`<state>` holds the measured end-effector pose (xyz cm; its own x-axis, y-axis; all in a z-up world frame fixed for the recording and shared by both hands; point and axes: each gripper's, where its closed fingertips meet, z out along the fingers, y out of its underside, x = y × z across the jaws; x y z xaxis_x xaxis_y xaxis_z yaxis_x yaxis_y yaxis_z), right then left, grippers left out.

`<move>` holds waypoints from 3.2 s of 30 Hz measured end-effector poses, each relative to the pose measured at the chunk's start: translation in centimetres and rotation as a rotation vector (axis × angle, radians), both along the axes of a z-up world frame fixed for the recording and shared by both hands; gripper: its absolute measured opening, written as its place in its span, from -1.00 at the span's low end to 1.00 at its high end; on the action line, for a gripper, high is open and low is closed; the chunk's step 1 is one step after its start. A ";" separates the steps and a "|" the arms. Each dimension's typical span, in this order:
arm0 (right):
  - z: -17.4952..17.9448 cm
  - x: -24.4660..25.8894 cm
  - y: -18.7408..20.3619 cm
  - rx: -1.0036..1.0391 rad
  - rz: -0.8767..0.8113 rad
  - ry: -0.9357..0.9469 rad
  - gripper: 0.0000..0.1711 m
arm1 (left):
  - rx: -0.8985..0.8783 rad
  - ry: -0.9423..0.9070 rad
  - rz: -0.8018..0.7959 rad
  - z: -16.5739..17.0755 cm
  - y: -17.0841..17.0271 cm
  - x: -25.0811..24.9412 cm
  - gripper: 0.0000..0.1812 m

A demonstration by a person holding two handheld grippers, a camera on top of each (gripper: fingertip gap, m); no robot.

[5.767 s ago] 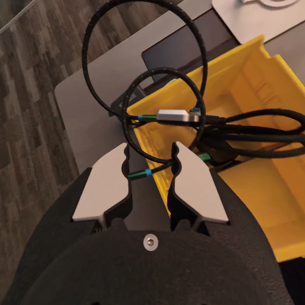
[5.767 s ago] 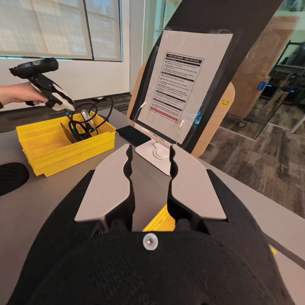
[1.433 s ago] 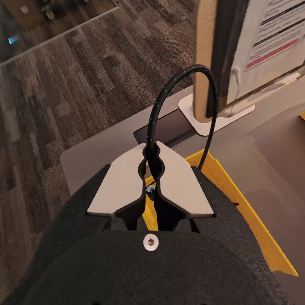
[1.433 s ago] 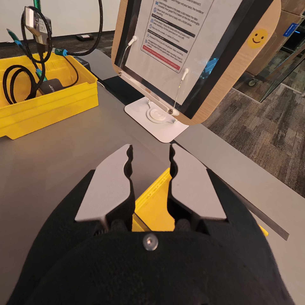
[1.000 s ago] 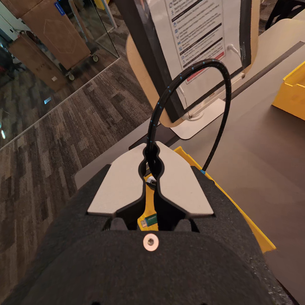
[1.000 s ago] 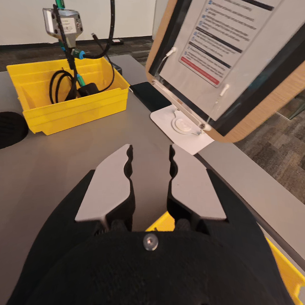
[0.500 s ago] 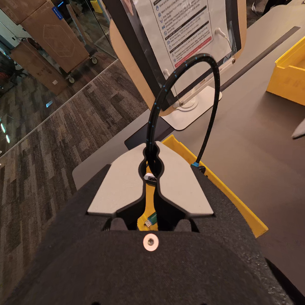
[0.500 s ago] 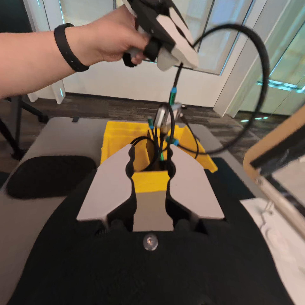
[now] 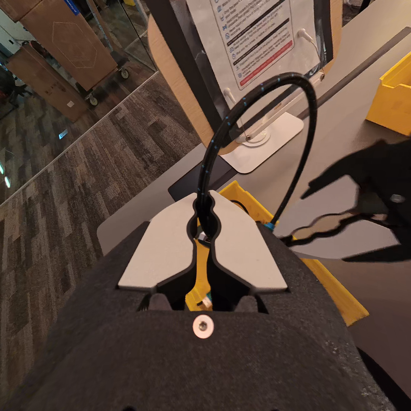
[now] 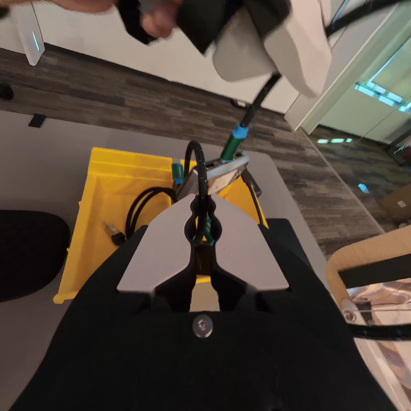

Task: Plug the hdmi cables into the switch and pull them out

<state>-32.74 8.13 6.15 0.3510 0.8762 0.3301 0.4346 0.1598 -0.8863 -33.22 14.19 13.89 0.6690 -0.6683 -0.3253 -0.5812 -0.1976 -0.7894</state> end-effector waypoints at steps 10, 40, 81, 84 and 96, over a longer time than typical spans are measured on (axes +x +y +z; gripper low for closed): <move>-6.7 -0.4 -1.9 0.114 -0.022 -0.360 -0.90 | 0.067 -0.110 0.080 3.9 1.8 -1.6 -0.98; 1.3 -2.1 1.2 -0.317 -0.016 0.424 -0.43 | 0.315 -0.175 0.078 20.6 -3.0 -0.5 -1.00; -10.8 60.3 -11.4 -0.820 -1.191 -0.117 -0.61 | 0.160 -0.173 -0.303 6.8 -12.0 23.5 -1.00; -12.4 60.9 -10.1 -0.853 -1.178 -0.014 -0.61 | 0.168 -0.264 -0.294 6.1 -12.8 23.2 -1.00; -15.5 63.2 -6.6 -0.884 -1.365 0.107 -0.95 | 0.104 -0.507 -0.349 2.6 -16.0 19.0 -1.00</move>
